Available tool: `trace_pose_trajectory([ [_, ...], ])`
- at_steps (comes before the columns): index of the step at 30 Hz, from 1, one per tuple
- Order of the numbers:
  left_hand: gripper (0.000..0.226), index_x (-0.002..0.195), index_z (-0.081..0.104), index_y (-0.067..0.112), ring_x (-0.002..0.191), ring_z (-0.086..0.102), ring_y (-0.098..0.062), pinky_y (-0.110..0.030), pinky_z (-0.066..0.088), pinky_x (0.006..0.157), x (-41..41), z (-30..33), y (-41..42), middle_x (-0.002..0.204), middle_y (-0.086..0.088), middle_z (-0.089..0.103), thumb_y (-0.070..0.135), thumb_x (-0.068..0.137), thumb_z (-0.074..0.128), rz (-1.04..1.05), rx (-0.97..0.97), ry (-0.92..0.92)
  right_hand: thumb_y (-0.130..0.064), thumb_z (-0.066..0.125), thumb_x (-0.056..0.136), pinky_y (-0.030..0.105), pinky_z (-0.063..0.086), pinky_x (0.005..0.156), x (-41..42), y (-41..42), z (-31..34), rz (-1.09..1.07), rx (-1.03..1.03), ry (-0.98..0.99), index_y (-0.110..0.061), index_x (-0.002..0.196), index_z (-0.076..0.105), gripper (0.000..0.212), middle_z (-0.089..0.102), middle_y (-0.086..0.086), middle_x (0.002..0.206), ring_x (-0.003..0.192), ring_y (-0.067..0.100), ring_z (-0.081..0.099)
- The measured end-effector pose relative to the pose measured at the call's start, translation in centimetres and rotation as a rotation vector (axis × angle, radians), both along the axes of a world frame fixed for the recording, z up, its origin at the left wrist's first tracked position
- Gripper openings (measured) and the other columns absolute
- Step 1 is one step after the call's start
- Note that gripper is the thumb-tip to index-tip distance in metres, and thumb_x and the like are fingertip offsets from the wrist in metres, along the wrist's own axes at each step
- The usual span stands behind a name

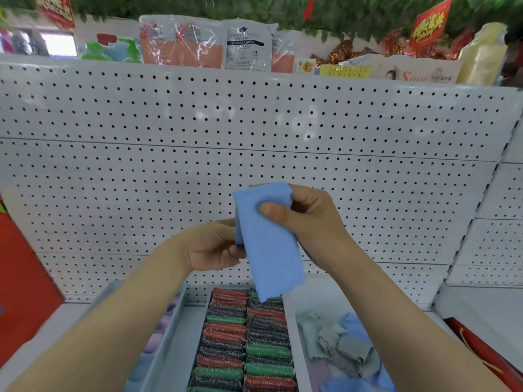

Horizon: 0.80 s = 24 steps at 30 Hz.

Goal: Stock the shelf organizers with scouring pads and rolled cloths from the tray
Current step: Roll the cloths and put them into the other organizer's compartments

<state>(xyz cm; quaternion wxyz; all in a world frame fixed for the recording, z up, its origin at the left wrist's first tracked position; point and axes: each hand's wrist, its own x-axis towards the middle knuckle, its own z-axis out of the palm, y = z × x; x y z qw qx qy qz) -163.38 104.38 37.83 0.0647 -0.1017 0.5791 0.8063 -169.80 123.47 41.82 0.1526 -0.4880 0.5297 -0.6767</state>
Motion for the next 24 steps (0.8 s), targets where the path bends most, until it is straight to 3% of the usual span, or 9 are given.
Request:
trace_pose_trajectory([
  [2, 0.016, 0.084, 0.065, 0.009, 0.044, 0.047, -0.01, -0.015, 0.04, 0.041, 0.2, -0.4, 1.4, 0.065, -0.006, 0.06, -0.006, 0.082, 0.062, -0.027, 0.042, 0.03, -0.016, 0.078, 0.076, 0.039, 0.057, 0.07, -0.3, -0.5, 0.0, -0.133, -0.03, -0.065, -0.014, 0.081, 0.075, 0.006, 0.073, 0.001, 0.081, 0.075, 0.021, 0.068],
  [4, 0.012, 0.097, 0.065, 0.012, 0.058, 0.058, -0.015, -0.026, 0.051, 0.055, 0.2, -0.6, 2.2, 0.08, -0.009, 0.064, 0.012, 0.086, 0.069, 0.016, -0.127, 0.048, -0.01, 0.075, 0.081, 0.037, 0.055, 0.069, -0.7, -1.0, -0.2, -0.227, -0.051, -0.102, -0.013, 0.082, 0.075, 0.002, 0.073, 0.002, 0.079, 0.072, 0.019, 0.066],
  [7, 0.054, 0.115, 0.068, 0.014, 0.098, 0.068, -0.025, -0.042, 0.057, 0.085, 0.0, -0.5, 2.9, 0.111, -0.013, 0.069, 0.055, 0.083, 0.053, 0.165, -0.219, 0.177, -0.01, 0.075, 0.083, 0.041, 0.056, 0.072, -1.4, -1.0, -0.4, -0.288, -0.068, -0.165, -0.009, 0.085, 0.075, 0.003, 0.073, 0.006, 0.082, 0.074, 0.021, 0.066],
  [9, 0.066, 0.12, 0.066, 0.013, 0.111, 0.066, -0.023, -0.04, 0.057, 0.088, 0.4, -0.1, 3.4, 0.118, -0.008, 0.07, 0.062, 0.078, 0.05, 0.217, -0.222, 0.312, -0.012, 0.076, 0.082, 0.043, 0.058, 0.072, -1.9, -0.8, -0.6, -0.298, -0.064, -0.207, -0.008, 0.085, 0.075, 0.005, 0.073, 0.007, 0.082, 0.073, 0.022, 0.066],
  [13, 0.055, 0.12, 0.061, 0.001, 0.104, 0.07, -0.022, -0.03, 0.058, 0.084, 0.7, 0.0, 4.7, 0.115, -0.012, 0.071, 0.038, 0.079, 0.064, 0.264, -0.461, 0.43, -0.014, 0.076, 0.083, 0.052, 0.057, 0.075, -2.4, -0.6, -0.8, -0.325, -0.041, -0.22, -0.002, 0.087, 0.073, 0.013, 0.071, 0.012, 0.085, 0.076, 0.026, 0.066],
  [15, 0.047, 0.116, 0.063, -0.002, 0.099, 0.072, -0.024, -0.032, 0.06, 0.081, 0.5, -0.3, 5.1, 0.11, -0.014, 0.073, 0.029, 0.08, 0.067, 0.314, -0.485, 0.433, -0.017, 0.074, 0.085, 0.048, 0.059, 0.077, -2.6, -0.4, -0.8, -0.284, 0.01, -0.223, -0.002, 0.094, 0.073, 0.018, 0.073, 0.011, 0.089, 0.079, 0.025, 0.068],
  [18, 0.026, 0.107, 0.066, 0.0, 0.089, 0.073, -0.027, -0.037, 0.061, 0.074, 0.5, -0.7, 5.2, 0.097, -0.013, 0.075, 0.02, 0.09, 0.066, 0.413, -0.486, 0.414, -0.026, 0.073, 0.087, 0.04, 0.06, 0.08, -2.7, 0.7, -1.0, -0.163, 0.243, -0.235, -0.014, 0.115, 0.068, 0.031, 0.075, 0.007, 0.106, 0.093, 0.024, 0.073],
  [21, 0.02, 0.108, 0.068, 0.006, 0.084, 0.074, -0.029, -0.04, 0.062, 0.072, 0.6, -1.2, 5.1, 0.094, -0.013, 0.075, 0.02, 0.094, 0.063, 0.495, -0.497, 0.389, -0.024, 0.076, 0.085, 0.035, 0.059, 0.07, -3.0, 1.3, -1.8, -0.169, 0.416, -0.293, -0.02, 0.13, 0.053, 0.051, 0.074, 0.014, 0.105, 0.084, 0.027, 0.074],
  [24, 0.018, 0.109, 0.065, 0.011, 0.079, 0.074, -0.029, -0.032, 0.061, 0.063, 0.6, -1.4, 5.4, 0.093, -0.015, 0.075, 0.022, 0.094, 0.063, 0.543, -0.52, 0.359, -0.011, 0.076, 0.084, 0.032, 0.058, 0.068, -3.2, 1.6, -2.5, -0.166, 0.409, -0.291, -0.027, 0.134, 0.048, 0.06, 0.071, 0.022, 0.102, 0.079, 0.027, 0.073],
])
